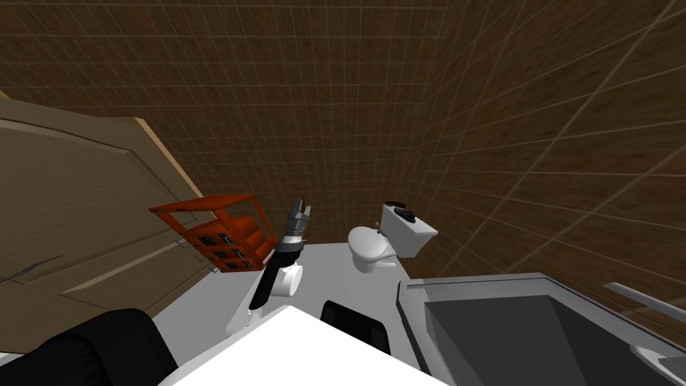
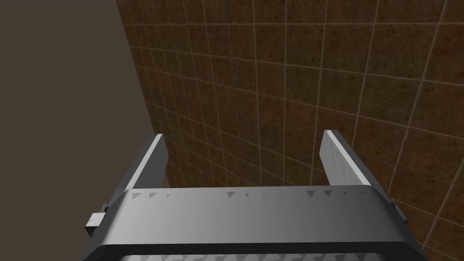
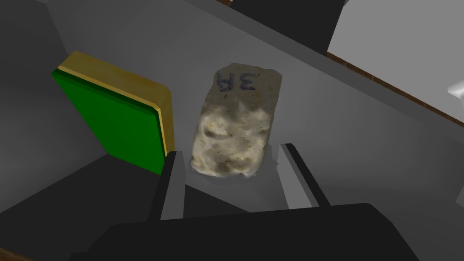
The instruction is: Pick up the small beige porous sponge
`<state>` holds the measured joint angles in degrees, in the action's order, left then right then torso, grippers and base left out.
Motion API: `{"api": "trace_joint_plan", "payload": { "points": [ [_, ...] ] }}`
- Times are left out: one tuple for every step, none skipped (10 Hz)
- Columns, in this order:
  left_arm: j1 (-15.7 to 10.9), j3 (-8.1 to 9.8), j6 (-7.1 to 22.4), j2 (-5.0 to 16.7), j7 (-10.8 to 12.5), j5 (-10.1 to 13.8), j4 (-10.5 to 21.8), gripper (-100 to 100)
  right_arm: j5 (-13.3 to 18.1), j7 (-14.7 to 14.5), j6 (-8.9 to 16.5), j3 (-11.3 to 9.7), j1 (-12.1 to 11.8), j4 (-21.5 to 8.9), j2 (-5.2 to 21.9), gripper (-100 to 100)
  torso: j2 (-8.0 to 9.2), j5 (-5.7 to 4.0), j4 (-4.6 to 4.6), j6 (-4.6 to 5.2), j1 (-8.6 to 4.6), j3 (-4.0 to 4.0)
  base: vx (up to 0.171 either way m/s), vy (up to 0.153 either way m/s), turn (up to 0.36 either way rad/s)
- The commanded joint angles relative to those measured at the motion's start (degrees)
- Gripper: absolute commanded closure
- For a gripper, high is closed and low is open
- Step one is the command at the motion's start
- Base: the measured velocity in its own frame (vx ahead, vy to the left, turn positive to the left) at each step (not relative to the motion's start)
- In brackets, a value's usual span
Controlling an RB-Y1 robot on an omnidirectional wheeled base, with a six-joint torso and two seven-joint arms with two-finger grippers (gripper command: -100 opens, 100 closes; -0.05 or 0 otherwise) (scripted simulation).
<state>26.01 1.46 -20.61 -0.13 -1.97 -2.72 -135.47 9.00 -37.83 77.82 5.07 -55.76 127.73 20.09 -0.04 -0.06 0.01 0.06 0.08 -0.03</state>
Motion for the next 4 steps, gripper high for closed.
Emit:
{"api": "trace_joint_plan", "payload": {
  "points": [
    [0.00, 0.00, 0.00, 0.00, 0.00, 0.00, 0.00, 0, -0.07, -0.34, 1.26, 0.02, -0.66, 1.99, -0.05, 100, 0.00, 0.00, 0.00, 0.00, 0.00, 0.00, 0.017, 0.024, -0.023],
    [0.00, 0.00, 0.00, 0.00, 0.00, 0.00, 0.00, 0, -0.12, -0.53, 1.92, 0.08, -1.09, 3.12, -0.06, 100, -0.02, -0.02, 0.00, 0.01, 0.14, -0.01, 0.016, 0.027, -0.018],
    [0.00, 0.00, 0.00, 0.00, 0.00, 0.00, 0.00, 0, 0.06, -0.32, 1.28, 0.03, -0.84, 2.26, -0.06, 100, -0.02, -0.01, 0.00, 0.01, 0.23, -0.01, 0.007, 0.011, -0.004],
    [0.00, 0.00, 0.00, 0.00, 0.00, 0.00, 0.00, 0, 0.02, -0.38, 1.40, 0.08, -0.86, 2.38, -0.04, 0, 0.00, -0.02, -0.01, 0.00, 0.21, -0.01, 0.000, 0.000, 0.000]
  ]
}}
